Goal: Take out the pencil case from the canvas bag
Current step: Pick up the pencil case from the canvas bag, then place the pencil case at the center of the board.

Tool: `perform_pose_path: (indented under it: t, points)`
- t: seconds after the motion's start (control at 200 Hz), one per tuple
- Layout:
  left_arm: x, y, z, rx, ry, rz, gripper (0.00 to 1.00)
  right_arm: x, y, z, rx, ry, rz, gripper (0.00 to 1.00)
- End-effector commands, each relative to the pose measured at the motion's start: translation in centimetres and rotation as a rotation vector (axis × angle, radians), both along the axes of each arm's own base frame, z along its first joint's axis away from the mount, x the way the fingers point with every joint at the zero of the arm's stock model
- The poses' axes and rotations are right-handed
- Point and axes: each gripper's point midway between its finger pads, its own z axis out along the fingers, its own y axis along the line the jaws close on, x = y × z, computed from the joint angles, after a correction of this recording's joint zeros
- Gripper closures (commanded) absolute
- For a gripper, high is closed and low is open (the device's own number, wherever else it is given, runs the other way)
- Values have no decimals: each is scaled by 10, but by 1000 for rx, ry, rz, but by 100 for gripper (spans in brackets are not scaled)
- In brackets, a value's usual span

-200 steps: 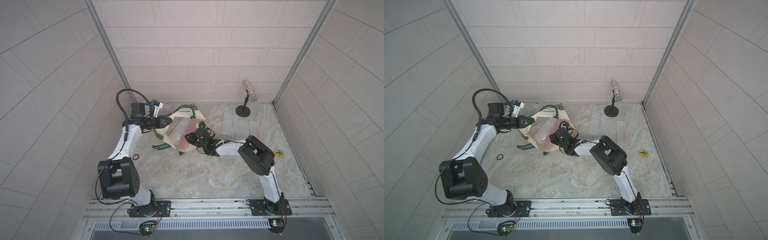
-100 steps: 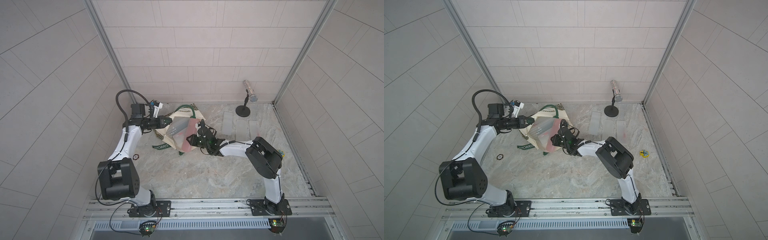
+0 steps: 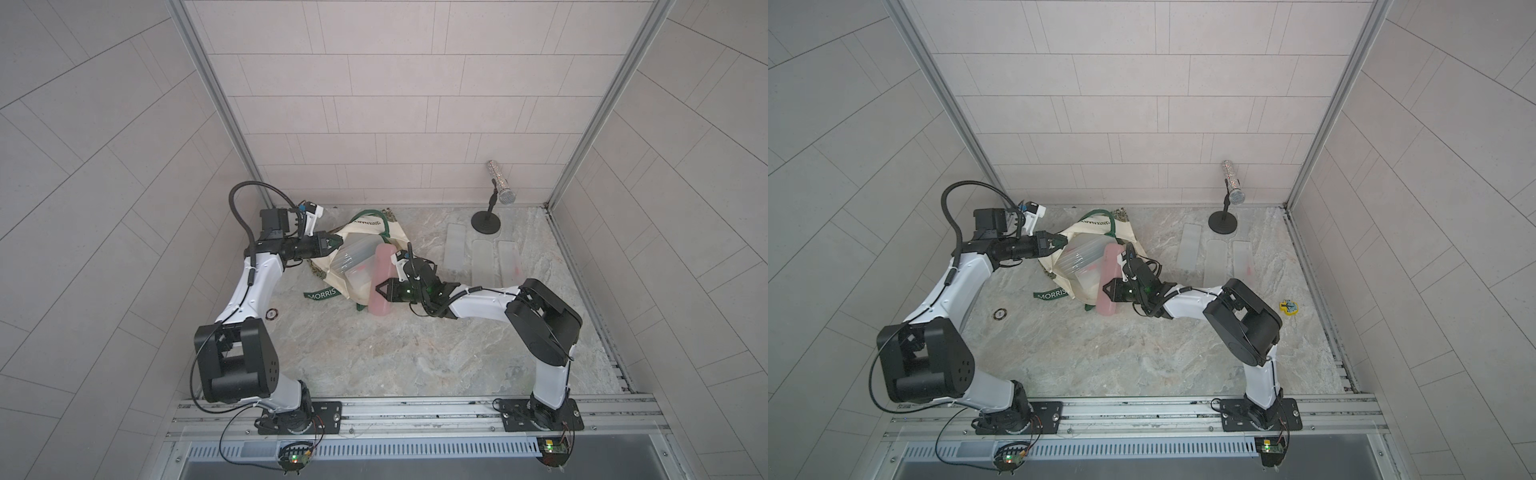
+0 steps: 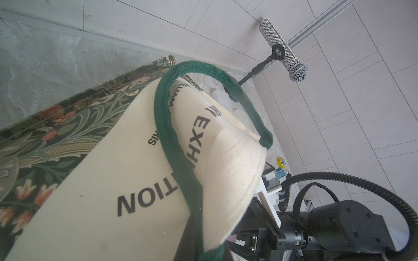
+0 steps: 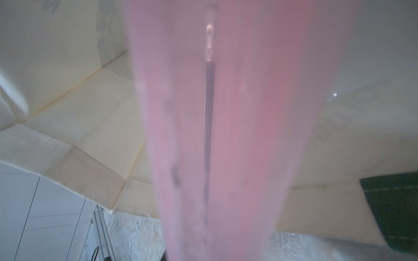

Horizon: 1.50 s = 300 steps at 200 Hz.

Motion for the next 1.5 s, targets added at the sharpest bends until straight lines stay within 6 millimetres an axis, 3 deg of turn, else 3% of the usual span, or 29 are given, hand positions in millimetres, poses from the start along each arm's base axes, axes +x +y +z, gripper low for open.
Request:
perform_pose_path:
  t: [0.0,0.37,0.851,1.166,1.496]
  points:
    - [-4,1,6,-10,-13,8,100,-8,4,33,64,-59,46,79]
    - [-4,5,7,-13,-16,23,100,-30,-14,41,68,-52,63,80]
    - [-4,8,9,-15,-21,31,100,-62,-56,37,20,-17,33,81]
    - [-4,7,11,-20,-25,30,100,-74,-94,37,-62,7,-32,81]
    - [-3,7,8,-23,-17,31,100,-79,-147,35,-94,55,-131,81]
